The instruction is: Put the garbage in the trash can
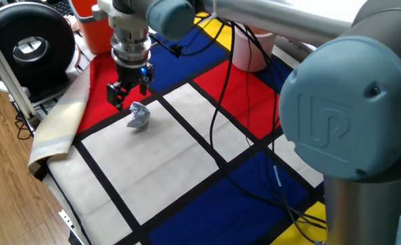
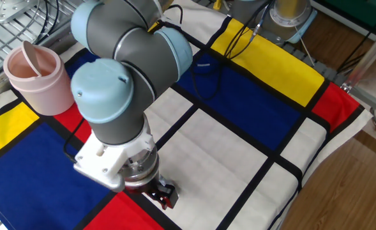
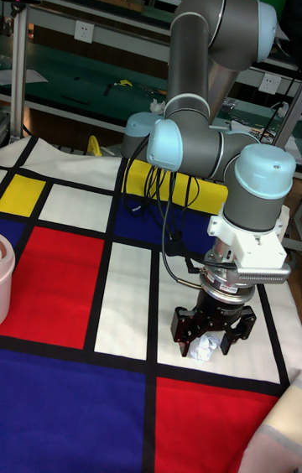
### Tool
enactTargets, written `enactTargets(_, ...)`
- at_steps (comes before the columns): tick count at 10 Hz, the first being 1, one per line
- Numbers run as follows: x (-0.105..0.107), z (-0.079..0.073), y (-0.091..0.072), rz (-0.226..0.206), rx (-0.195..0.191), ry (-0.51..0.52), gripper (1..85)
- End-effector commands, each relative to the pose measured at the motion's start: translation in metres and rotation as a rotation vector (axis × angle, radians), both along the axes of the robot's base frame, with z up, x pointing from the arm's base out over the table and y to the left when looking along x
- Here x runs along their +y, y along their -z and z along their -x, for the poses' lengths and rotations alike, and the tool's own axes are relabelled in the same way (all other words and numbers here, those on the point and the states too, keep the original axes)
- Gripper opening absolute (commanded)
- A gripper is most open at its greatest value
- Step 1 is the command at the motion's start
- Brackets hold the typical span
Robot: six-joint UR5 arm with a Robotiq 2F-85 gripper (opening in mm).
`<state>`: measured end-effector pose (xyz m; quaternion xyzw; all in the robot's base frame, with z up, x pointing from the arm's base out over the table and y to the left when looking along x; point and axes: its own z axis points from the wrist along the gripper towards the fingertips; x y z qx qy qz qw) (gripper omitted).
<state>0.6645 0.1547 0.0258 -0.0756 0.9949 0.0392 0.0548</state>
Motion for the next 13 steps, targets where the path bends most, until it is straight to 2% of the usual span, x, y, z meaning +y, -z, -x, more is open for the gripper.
enactTargets(1, -0.004, 0.002, -0.005, 0.01, 0.006, 0.01, 69.0)
enactTargets(4, -0.002, 0.003, -0.005, 0.005, 0.001, 0.007, 67.3)
enactTargets(6, 0.005, 0.006, -0.003, -0.039, -0.001, 0.035, 67.7)
enactTargets(7, 0.001, 0.008, -0.003, -0.03, 0.002, 0.047, 68.0)
enactTargets(9, 0.014, 0.012, 0.002, -0.045, -0.005, 0.049, 74.3)
enactTargets(10, 0.021, 0.013, 0.004, -0.051, -0.016, 0.061, 74.3)
enactTargets(13, 0.021, 0.018, 0.007, -0.038, -0.027, 0.088, 71.7)
